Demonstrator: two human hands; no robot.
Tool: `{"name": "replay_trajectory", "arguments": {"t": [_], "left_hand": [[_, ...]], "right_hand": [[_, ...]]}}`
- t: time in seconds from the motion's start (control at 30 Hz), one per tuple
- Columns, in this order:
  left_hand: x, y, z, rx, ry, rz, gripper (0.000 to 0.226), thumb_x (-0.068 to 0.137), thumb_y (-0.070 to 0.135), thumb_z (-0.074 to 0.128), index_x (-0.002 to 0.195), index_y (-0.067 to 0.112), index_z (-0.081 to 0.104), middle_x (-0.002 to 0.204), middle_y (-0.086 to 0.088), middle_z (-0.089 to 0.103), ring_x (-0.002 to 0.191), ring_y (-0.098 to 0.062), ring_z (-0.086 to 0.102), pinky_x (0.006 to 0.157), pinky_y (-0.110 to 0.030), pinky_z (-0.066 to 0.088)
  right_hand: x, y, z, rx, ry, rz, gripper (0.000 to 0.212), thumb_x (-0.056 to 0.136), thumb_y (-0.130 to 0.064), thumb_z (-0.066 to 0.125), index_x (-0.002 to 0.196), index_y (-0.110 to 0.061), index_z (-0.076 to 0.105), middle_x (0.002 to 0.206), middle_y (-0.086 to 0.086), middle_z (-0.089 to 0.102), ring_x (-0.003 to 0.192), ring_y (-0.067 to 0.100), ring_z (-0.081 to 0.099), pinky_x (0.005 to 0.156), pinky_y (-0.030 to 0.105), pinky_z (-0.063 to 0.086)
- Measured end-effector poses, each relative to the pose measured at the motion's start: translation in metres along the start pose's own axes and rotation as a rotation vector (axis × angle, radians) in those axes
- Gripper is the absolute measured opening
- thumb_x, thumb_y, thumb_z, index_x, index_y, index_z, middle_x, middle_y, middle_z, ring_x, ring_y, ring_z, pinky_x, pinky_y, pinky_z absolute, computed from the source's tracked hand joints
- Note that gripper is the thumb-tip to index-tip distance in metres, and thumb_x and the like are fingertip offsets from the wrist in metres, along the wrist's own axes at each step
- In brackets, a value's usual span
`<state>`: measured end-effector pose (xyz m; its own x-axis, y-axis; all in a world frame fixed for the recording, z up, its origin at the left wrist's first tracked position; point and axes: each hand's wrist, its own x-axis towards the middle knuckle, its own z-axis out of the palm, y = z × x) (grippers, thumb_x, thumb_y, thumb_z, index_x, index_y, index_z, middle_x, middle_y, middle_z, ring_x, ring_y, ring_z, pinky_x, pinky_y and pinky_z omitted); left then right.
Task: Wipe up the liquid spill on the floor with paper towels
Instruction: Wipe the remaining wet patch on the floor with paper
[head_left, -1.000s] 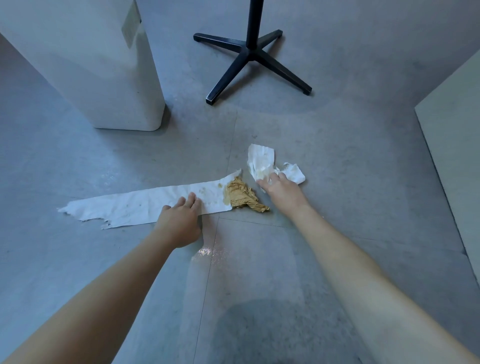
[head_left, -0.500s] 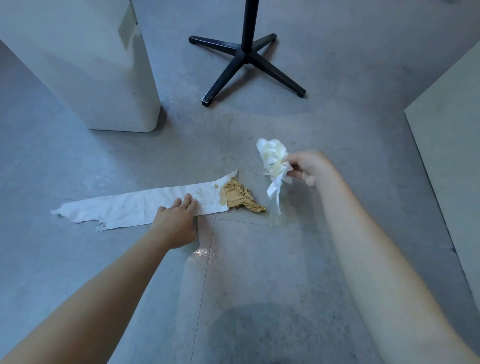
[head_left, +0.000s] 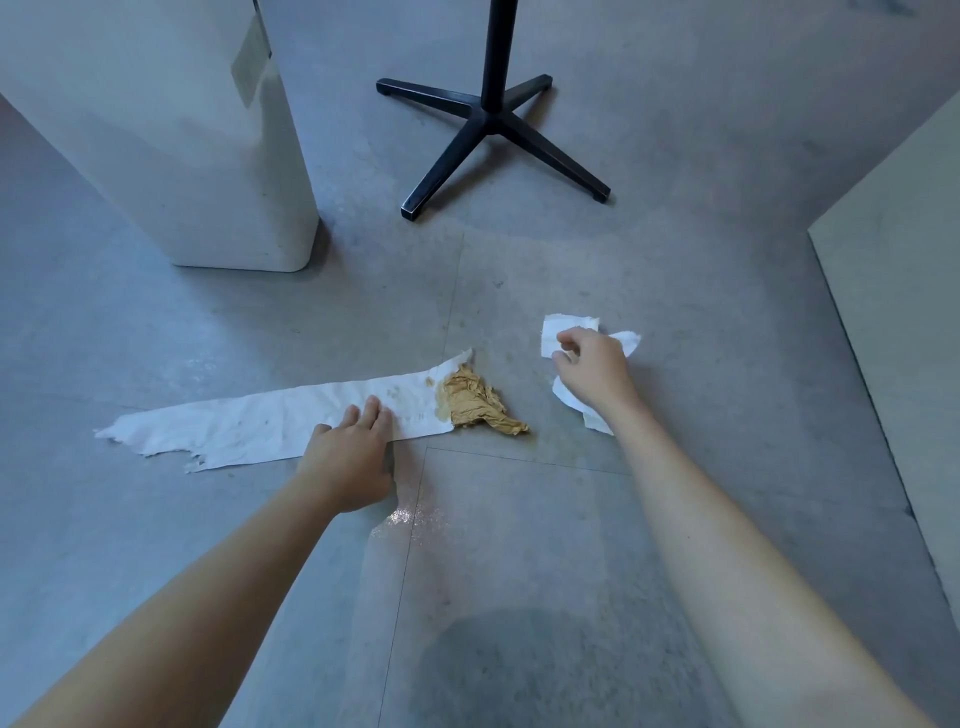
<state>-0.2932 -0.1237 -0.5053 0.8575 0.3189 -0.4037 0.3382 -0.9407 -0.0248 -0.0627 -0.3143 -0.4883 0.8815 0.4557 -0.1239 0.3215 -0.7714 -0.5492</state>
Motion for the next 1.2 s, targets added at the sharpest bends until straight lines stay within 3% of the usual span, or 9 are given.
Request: {"name": "replay_trajectory", "arguments": {"t": [0.1, 0.23, 0.5, 0.63, 0.73, 0.83, 0.93, 1.03, 1.2], "left_hand": [[-0.001, -0.001, 0.001, 0.003, -0.009, -0.002, 0.070, 0.088, 0.035, 0.046, 0.147, 0.010, 0.019, 0.158, -0.006, 0.011, 0.139, -0.021, 0.025, 0.087, -0.035, 0.039], [-0.001, 0.001, 0.003, 0.013, 0.012, -0.006, 0.072, 0.086, 0.035, 0.048, 0.147, 0.010, 0.019, 0.159, -0.007, 0.010, 0.138, -0.022, 0.026, 0.077, -0.032, 0.034], [-0.001, -0.001, 0.003, 0.028, 0.023, 0.008, 0.073, 0.086, 0.037, 0.046, 0.147, 0.009, 0.017, 0.159, -0.008, 0.011, 0.138, -0.023, 0.026, 0.089, -0.034, 0.039], [0.000, 0.000, 0.002, 0.025, 0.016, 0.011, 0.073, 0.087, 0.037, 0.045, 0.148, 0.009, 0.017, 0.159, -0.009, 0.011, 0.139, -0.023, 0.025, 0.090, -0.035, 0.039], [-0.001, 0.000, 0.001, 0.018, 0.005, 0.011, 0.073, 0.087, 0.037, 0.045, 0.148, 0.009, 0.017, 0.159, -0.009, 0.010, 0.140, -0.024, 0.024, 0.091, -0.036, 0.039], [-0.001, -0.001, 0.001, 0.020, 0.007, 0.009, 0.072, 0.087, 0.036, 0.045, 0.148, 0.009, 0.016, 0.159, -0.008, 0.009, 0.141, -0.024, 0.023, 0.090, -0.036, 0.039], [-0.001, -0.001, 0.001, 0.017, -0.004, 0.003, 0.072, 0.087, 0.037, 0.046, 0.147, 0.010, 0.016, 0.160, -0.007, 0.009, 0.141, -0.023, 0.022, 0.090, -0.036, 0.040], [-0.001, -0.001, 0.000, 0.009, -0.001, 0.003, 0.070, 0.086, 0.038, 0.046, 0.145, 0.011, 0.020, 0.158, -0.006, 0.013, 0.138, -0.023, 0.026, 0.087, -0.037, 0.040], [-0.001, -0.003, 0.000, 0.002, -0.010, 0.005, 0.072, 0.085, 0.039, 0.049, 0.145, 0.012, 0.020, 0.157, -0.005, 0.014, 0.137, -0.021, 0.027, 0.086, -0.037, 0.041]], "right_hand": [[0.002, 0.005, 0.009, -0.301, -0.027, -0.182, 0.046, 0.091, -0.016, 0.048, 0.137, -0.015, 0.047, 0.146, 0.005, 0.042, 0.136, 0.027, 0.029, 0.105, 0.038, 0.028], [0.003, 0.025, 0.020, -0.579, -0.136, -0.153, 0.058, 0.100, -0.036, 0.035, 0.152, -0.023, 0.012, 0.160, 0.003, -0.005, 0.147, 0.025, -0.005, 0.117, 0.044, 0.010], [0.002, 0.048, 0.026, -0.454, -0.259, -0.026, 0.060, 0.103, -0.039, 0.022, 0.153, -0.017, -0.002, 0.159, 0.006, -0.014, 0.146, 0.017, -0.017, 0.119, 0.041, 0.000], [0.005, 0.045, 0.019, -0.446, -0.293, -0.036, 0.058, 0.103, -0.028, 0.027, 0.152, -0.012, 0.001, 0.160, 0.008, -0.009, 0.147, 0.019, -0.010, 0.118, 0.040, 0.006], [-0.002, 0.040, 0.018, -0.426, -0.217, -0.046, 0.054, 0.101, -0.015, 0.035, 0.151, -0.012, 0.016, 0.159, 0.008, 0.010, 0.146, 0.020, 0.013, 0.109, 0.037, 0.026], [-0.015, 0.025, 0.015, -0.438, -0.114, -0.031, 0.053, 0.090, -0.001, 0.042, 0.141, -0.015, 0.033, 0.134, 0.013, 0.051, 0.114, 0.030, 0.053, 0.081, 0.034, 0.040], [-0.018, 0.009, 0.001, -0.342, -0.121, 0.067, 0.049, 0.088, -0.004, 0.048, 0.134, -0.012, 0.036, 0.115, 0.018, 0.060, 0.101, 0.037, 0.057, 0.070, 0.033, 0.036], [-0.014, -0.009, -0.023, -0.240, -0.272, 0.159, 0.035, 0.085, -0.009, 0.053, 0.120, -0.009, 0.049, 0.107, 0.012, 0.058, 0.095, 0.029, 0.057, 0.065, 0.028, 0.038], [-0.006, -0.043, -0.065, -0.521, -0.695, 0.155, 0.016, 0.075, -0.012, 0.069, 0.090, -0.008, 0.067, 0.080, 0.005, 0.057, 0.072, 0.021, 0.050, 0.057, 0.025, 0.035]]}}
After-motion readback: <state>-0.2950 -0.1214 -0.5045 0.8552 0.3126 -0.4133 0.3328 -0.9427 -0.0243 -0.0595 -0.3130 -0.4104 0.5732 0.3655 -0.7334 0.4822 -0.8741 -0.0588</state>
